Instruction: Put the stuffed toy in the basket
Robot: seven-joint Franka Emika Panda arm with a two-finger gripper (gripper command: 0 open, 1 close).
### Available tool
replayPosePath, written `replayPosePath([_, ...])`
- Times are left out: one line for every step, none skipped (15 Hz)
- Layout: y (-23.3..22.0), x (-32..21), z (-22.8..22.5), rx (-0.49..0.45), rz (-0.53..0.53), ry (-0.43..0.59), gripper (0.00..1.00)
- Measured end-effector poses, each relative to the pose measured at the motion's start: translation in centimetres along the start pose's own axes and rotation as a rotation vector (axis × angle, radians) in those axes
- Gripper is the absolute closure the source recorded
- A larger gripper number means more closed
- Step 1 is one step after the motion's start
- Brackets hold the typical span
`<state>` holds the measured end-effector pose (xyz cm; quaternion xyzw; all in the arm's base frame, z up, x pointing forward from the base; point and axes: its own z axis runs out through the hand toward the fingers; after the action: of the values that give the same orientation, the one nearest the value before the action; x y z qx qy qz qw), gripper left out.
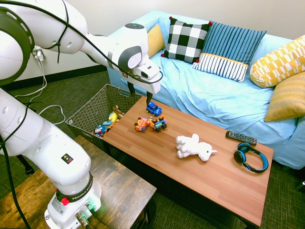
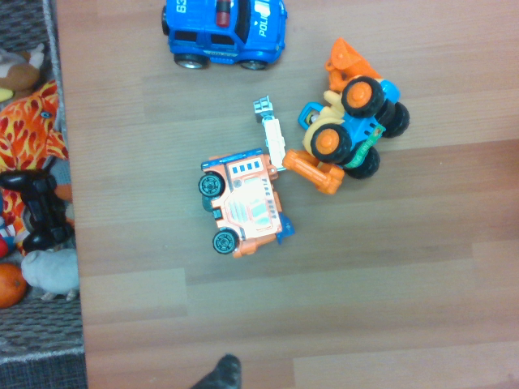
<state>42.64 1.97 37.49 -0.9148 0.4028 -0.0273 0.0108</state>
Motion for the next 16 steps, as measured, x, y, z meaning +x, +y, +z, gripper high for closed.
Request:
replayPosePath([-0.1, 0.1, 0.0, -0.001, 0.000, -0.001, 0.00])
replayPosePath([-0.1, 0.1, 0.1, -0.007, 0.002, -0.003, 0.00])
replayPosePath([-0.2, 0.6, 0.0, -0.006, 0.014, 0.007, 0.00])
replayPosePath([-0.4, 1.4, -0.3, 0.004, 0.038, 0.026, 0.00])
replayPosePath([-0.5, 2.6, -0.7, 0.010, 0.067, 0.038, 0.00])
replayPosePath([-0.4, 4.2, -1.1, 0.018, 0.105, 0.047, 0.00])
replayPosePath([-0.1, 6.3, -1.2, 0.025, 0.156, 0.058, 0.00])
replayPosePath([0.6, 8.5, -1.1, 0.029, 0.214, 0.067, 0.00])
replayPosePath([1.5, 11.1, -0.6, 0.034, 0.280, 0.074, 0.00])
replayPosePath([2.7, 13.8, 0.3, 0.034, 0.350, 0.077, 0.00])
replayPosePath([3.8, 16.2, 1.2, 0.031, 0.417, 0.079, 0.00])
replayPosePath([5.0, 18.4, 2.3, 0.021, 0.483, 0.076, 0.00])
replayPosePath([6.1, 20.5, 3.5, 0.009, 0.550, 0.070, 0.00])
replayPosePath([7.1, 22.2, 4.8, -0.004, 0.614, 0.061, 0.00])
replayPosePath([8.2, 23.5, 6.1, -0.023, 0.672, 0.055, 0.00])
replayPosePath([9.3, 24.4, 7.5, -0.046, 0.725, 0.051, 0.00])
